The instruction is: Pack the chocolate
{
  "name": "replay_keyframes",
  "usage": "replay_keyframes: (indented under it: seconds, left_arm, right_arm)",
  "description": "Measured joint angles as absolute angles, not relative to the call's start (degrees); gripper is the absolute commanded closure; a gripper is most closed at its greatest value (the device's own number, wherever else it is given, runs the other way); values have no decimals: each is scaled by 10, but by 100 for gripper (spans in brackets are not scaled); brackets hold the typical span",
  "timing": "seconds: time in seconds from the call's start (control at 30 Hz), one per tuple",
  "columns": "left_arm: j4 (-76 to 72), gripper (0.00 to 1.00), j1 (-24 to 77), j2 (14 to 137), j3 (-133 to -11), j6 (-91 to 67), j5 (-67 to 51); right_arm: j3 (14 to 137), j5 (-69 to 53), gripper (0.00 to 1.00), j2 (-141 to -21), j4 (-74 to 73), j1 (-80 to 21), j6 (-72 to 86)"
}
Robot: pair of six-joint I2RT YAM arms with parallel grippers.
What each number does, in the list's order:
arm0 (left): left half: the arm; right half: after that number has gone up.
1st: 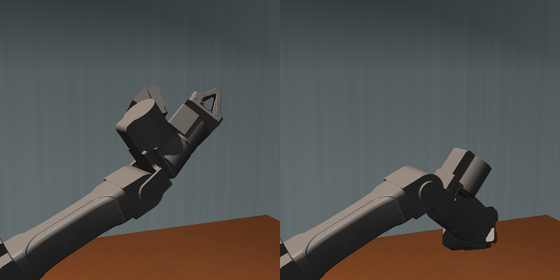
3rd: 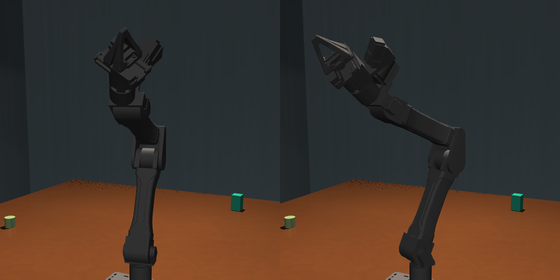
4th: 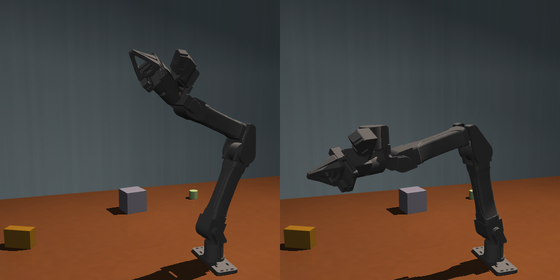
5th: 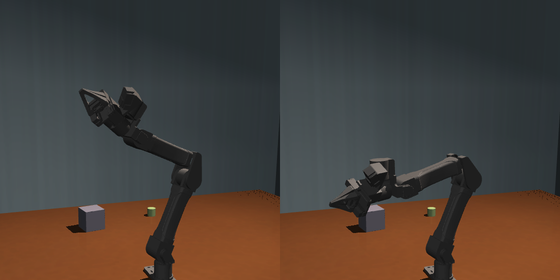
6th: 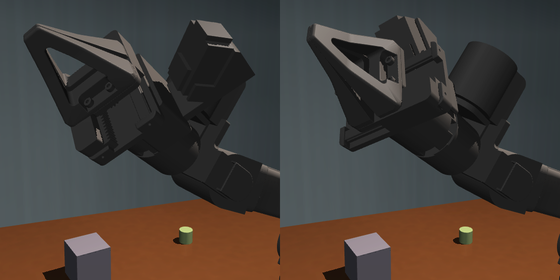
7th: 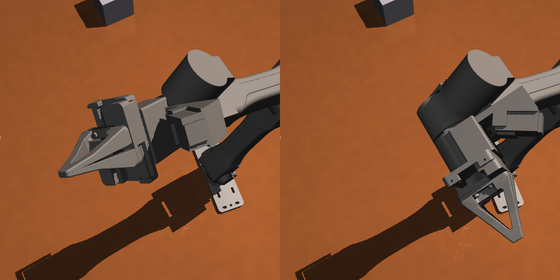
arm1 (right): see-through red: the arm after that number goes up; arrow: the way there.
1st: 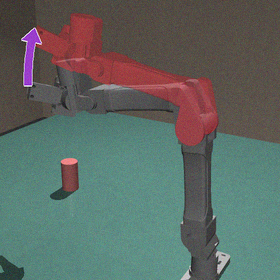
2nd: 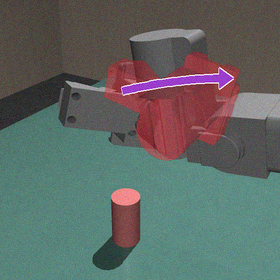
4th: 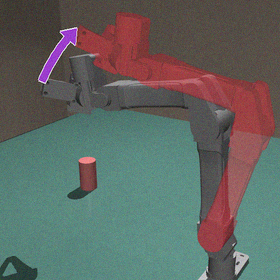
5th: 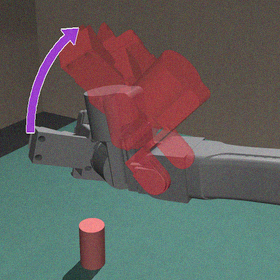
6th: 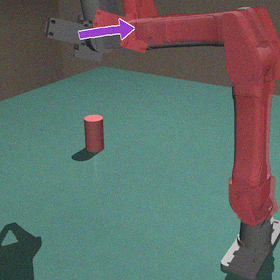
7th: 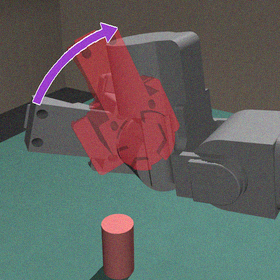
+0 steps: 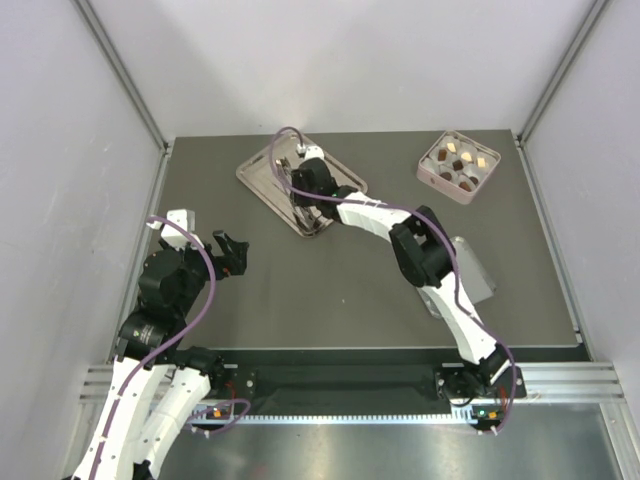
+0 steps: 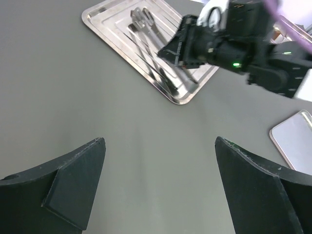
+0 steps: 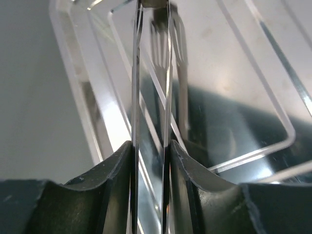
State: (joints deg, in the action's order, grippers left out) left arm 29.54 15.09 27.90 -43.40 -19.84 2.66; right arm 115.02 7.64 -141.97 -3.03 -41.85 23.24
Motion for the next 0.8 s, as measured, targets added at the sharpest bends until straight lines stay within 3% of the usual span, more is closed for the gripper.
replay_keyframes:
  seconds: [0.47, 0.8]
  left_arm:
    - [296, 1, 151, 279, -434, -198, 27]
    - [295, 1, 151, 279, -434, -198, 27]
  right_arm:
    - [906, 42, 70, -1113, -63, -405, 205]
    - [812, 25, 68, -945, -150, -290, 186]
